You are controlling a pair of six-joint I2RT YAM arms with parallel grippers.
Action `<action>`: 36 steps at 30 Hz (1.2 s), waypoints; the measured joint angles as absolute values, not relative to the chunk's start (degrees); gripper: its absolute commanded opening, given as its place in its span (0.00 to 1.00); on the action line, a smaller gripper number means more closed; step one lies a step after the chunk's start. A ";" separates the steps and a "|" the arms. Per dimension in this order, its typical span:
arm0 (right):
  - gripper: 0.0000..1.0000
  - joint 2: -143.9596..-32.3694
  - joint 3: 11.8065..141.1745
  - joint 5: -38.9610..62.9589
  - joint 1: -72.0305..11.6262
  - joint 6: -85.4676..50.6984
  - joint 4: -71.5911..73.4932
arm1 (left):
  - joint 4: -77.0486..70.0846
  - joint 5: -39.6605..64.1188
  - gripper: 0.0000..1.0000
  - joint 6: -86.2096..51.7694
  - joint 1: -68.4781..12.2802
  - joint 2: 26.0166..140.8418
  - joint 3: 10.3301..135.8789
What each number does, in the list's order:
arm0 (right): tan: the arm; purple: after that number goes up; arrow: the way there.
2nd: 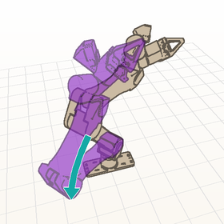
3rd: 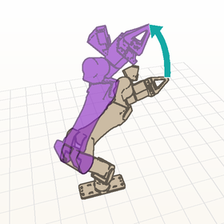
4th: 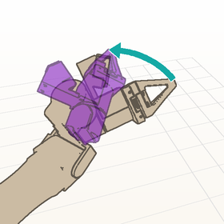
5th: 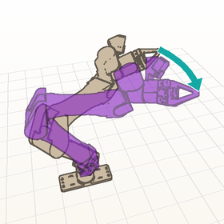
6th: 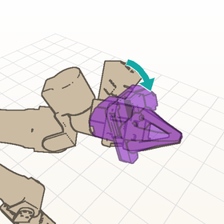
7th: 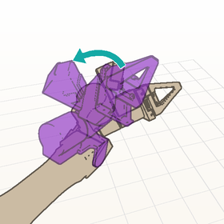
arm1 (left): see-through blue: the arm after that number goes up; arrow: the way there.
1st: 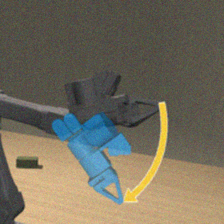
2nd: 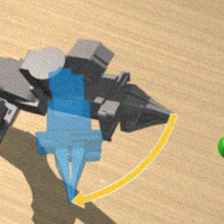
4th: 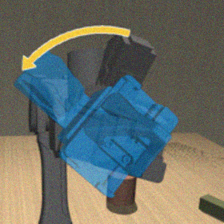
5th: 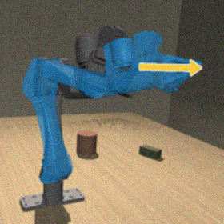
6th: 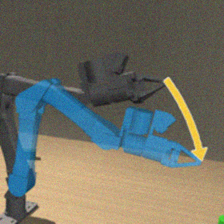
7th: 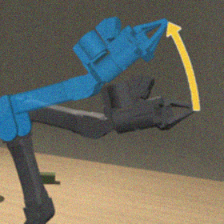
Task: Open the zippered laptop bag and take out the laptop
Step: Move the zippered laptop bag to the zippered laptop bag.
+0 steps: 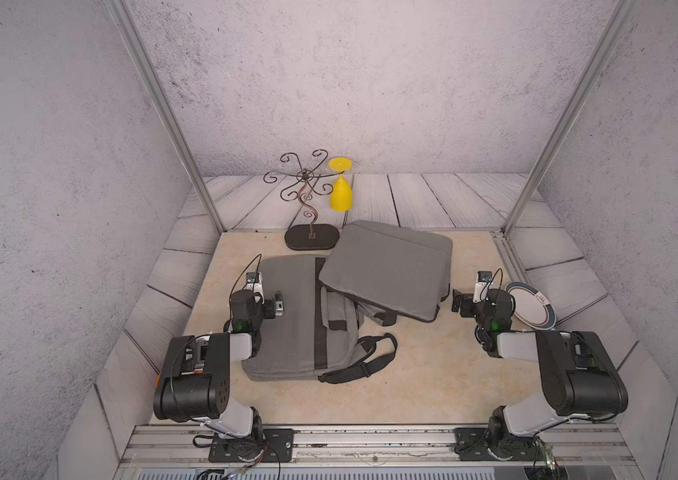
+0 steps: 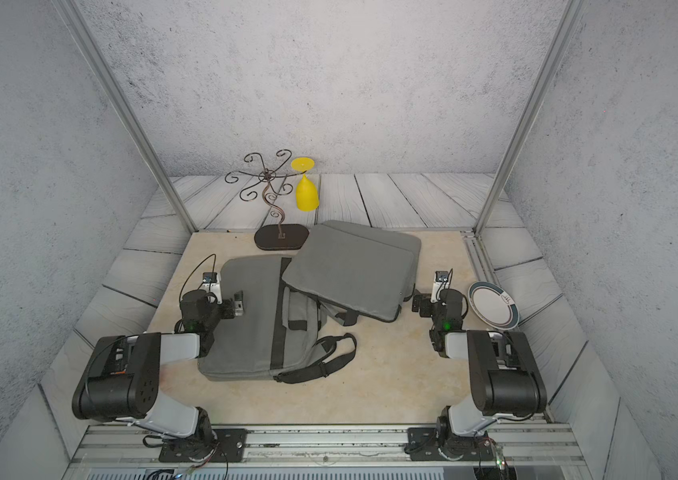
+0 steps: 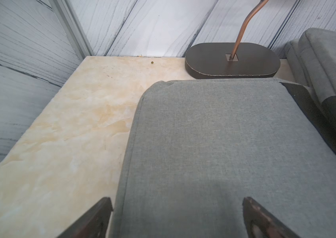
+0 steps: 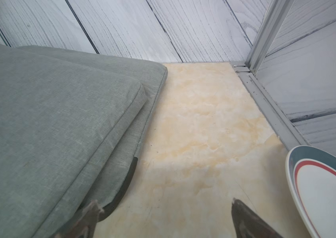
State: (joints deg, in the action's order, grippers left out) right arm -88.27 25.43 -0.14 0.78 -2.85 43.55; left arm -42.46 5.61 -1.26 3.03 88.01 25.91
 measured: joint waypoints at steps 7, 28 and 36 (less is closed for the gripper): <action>0.99 -88.29 25.43 -0.12 0.75 -2.85 43.55 | -42.46 5.61 0.99 -1.28 3.03 88.01 25.91; 0.99 -82.65 25.45 0.16 0.75 -2.81 38.57 | -37.32 6.07 0.99 -0.86 3.03 81.52 26.09; 0.99 -67.09 28.84 6.39 0.75 -6.02 25.15 | -16.27 8.91 0.99 -7.88 2.66 66.08 36.88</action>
State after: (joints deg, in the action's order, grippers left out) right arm -67.09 28.84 6.39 0.75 -6.02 25.15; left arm -16.27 8.91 -7.88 2.66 66.08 36.88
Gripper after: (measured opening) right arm 0.989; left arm 0.992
